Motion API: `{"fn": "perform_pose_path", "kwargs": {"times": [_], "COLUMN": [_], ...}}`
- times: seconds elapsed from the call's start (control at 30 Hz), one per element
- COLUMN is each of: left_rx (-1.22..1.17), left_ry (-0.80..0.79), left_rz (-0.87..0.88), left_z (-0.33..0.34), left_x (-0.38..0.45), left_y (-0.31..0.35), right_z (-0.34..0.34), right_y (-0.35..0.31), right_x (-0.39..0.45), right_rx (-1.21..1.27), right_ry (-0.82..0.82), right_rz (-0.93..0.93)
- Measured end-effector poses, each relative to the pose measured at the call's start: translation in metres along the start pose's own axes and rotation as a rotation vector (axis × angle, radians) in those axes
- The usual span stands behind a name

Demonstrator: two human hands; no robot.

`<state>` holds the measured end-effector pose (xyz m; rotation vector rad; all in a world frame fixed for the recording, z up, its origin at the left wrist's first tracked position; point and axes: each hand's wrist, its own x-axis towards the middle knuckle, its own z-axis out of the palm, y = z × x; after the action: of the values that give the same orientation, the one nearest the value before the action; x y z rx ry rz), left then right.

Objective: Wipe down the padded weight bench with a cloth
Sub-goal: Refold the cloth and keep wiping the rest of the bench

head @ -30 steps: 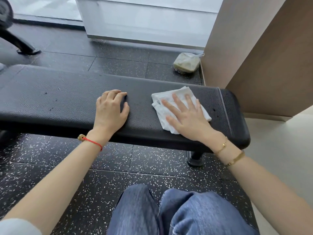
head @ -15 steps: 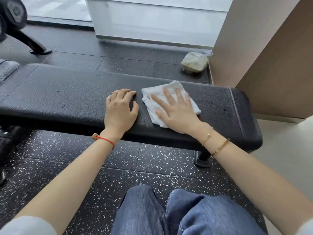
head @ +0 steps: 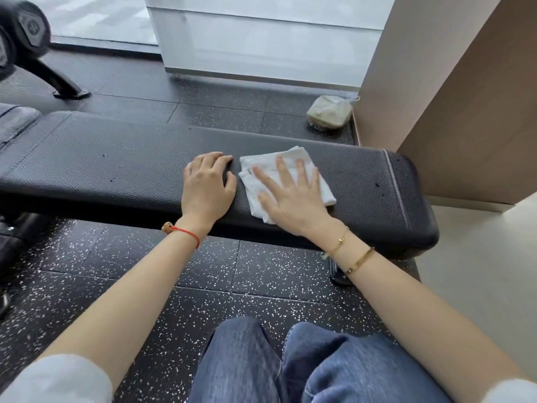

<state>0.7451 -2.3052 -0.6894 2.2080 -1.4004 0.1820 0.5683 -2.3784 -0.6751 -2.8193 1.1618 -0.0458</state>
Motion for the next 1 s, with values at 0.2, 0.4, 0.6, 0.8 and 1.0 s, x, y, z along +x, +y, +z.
{"fn": "perform_pose_path", "kwargs": {"times": [0.2,0.4,0.6,0.8,1.0], "left_rx": [-0.013,-0.027,-0.045,-0.056,-0.043], "left_ry": [-0.001,-0.001,-0.005,0.005,0.018], "left_rz": [0.016,0.006,0.015,0.021,0.019], "left_z": [0.0,-0.001,-0.002,-0.001,0.0], "left_x": [0.0,-0.001,-0.001,0.0,0.0], "left_y": [-0.003,-0.001,-0.004,-0.005,-0.006], "right_z": [-0.004,-0.008,0.001,-0.007,-0.011], "right_y": [0.065,0.038,-0.001,0.073,0.043], "right_x": [-0.035,0.003,-0.013,-0.037,0.023], "right_rx": [-0.025,-0.002,-0.02,-0.016,0.02], "right_ry": [0.027,-0.014,0.016,0.007,-0.051], "right_rz": [0.129,0.29,0.044,0.207,0.298]}}
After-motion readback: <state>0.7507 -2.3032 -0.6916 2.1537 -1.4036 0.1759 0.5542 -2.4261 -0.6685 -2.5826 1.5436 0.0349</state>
